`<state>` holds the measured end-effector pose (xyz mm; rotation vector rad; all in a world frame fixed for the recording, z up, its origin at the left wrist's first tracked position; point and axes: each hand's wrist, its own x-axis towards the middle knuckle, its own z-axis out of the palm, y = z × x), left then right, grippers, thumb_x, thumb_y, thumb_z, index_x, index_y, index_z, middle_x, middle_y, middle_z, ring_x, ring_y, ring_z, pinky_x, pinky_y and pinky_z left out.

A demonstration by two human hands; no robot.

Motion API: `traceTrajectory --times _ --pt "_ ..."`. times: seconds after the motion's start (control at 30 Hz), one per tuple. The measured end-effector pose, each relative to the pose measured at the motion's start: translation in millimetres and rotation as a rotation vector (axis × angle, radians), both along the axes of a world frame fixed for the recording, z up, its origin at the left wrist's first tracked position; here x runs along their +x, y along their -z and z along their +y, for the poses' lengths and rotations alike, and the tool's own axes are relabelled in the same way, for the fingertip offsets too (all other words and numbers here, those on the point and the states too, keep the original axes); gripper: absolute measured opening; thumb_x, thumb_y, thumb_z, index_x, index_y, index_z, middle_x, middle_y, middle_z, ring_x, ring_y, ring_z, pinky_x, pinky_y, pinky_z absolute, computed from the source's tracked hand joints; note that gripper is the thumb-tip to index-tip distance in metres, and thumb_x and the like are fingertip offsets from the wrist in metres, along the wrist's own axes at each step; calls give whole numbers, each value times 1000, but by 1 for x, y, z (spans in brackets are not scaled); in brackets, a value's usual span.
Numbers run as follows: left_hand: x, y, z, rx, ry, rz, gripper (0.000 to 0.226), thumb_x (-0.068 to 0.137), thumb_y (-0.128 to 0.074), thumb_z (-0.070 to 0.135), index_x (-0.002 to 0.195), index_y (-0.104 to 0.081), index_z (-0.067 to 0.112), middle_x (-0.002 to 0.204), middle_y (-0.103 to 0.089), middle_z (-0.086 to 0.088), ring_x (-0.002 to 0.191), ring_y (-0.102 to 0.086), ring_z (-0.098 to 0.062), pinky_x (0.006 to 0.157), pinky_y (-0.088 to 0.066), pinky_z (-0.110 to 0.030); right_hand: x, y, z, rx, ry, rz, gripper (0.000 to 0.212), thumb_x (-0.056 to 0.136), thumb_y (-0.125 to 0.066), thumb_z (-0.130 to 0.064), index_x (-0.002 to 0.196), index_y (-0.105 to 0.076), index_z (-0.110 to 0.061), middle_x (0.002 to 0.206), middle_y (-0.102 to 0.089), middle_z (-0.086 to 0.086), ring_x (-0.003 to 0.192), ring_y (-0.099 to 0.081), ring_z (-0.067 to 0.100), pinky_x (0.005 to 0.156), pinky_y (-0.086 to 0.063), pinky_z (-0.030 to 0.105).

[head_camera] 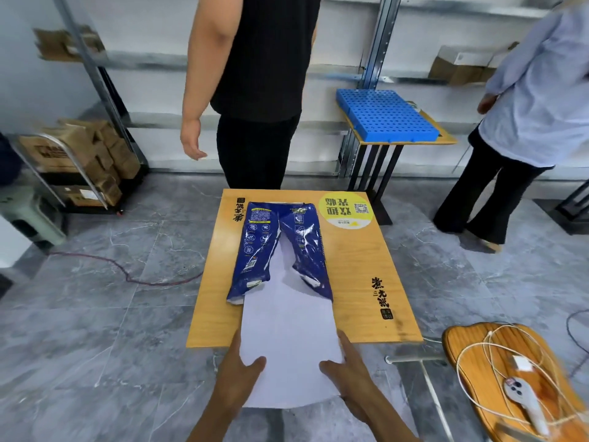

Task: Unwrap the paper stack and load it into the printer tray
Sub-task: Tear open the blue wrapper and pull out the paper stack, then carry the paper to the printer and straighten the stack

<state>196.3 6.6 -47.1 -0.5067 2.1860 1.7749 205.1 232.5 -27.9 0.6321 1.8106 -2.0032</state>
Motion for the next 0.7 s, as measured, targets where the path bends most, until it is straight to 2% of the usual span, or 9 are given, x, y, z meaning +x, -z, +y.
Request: traceTrajectory --times 0.1,0.2,0.27,0.33,0.43,0.53,0.6,0.7 --pt "24 -9 3 -60 -26 9 76 86 -64 -3 151 -30 16 143 -51 -7 129 -50 -26 111 -36 -40 20 -1 -1 25 -19 19 68 77 -53 10 131 -53 -31 112 -74 -9 102 -72 17 77 -59 32" --pt "44 -18 1 -128 -34 31 79 84 -66 -7 150 -26 5 149 -41 -14 137 -40 -30 109 -30 -35 38 -14 -6 113 -48 105 73 74 -52 12 129 -51 -37 121 -71 -7 101 -72 10 74 -56 23" --pt "53 -24 -4 -154 -24 51 80 84 -68 -4 150 -24 4 151 -39 -15 139 -38 -31 109 -30 -36 51 -25 -12 168 -35 162 75 77 -53 15 122 -50 -44 123 -67 -11 99 -69 -5 75 -53 14" --pt "63 -37 -13 -136 -1 87 75 86 -67 0 150 -29 8 149 -43 -12 135 -43 -29 110 -34 -37 65 -39 -20 195 -20 200 75 81 -51 16 119 -48 -47 121 -65 -18 97 -65 -15 74 -50 9" --pt "74 -67 -28 -70 57 184 70 89 -63 5 150 -32 20 140 -53 -2 124 -52 -20 107 -40 -36 83 -62 -34 220 1 267 75 82 -53 13 127 -45 -47 124 -60 -29 110 -58 -14 80 -48 8" --pt "80 -104 -45 -40 60 297 69 90 -61 6 149 -33 26 134 -54 8 120 -52 -12 100 -40 -28 88 -93 -49 200 24 335 74 87 -53 13 131 -39 -46 114 -54 -44 100 -56 -26 76 -47 4" --pt "82 -128 -60 -30 46 357 68 91 -60 6 149 -34 28 132 -54 10 119 -53 -11 95 -40 -25 83 -115 -64 194 -5 385 72 88 -53 12 131 -41 -45 119 -55 -37 104 -57 -22 76 -47 2" --pt "82 -155 -85 -34 16 408 63 91 -59 5 146 -38 29 129 -58 9 117 -56 -13 88 -43 -23 71 -141 -90 168 -84 448 69 88 -55 9 134 -42 -40 122 -60 -25 109 -60 -6 80 -52 12"
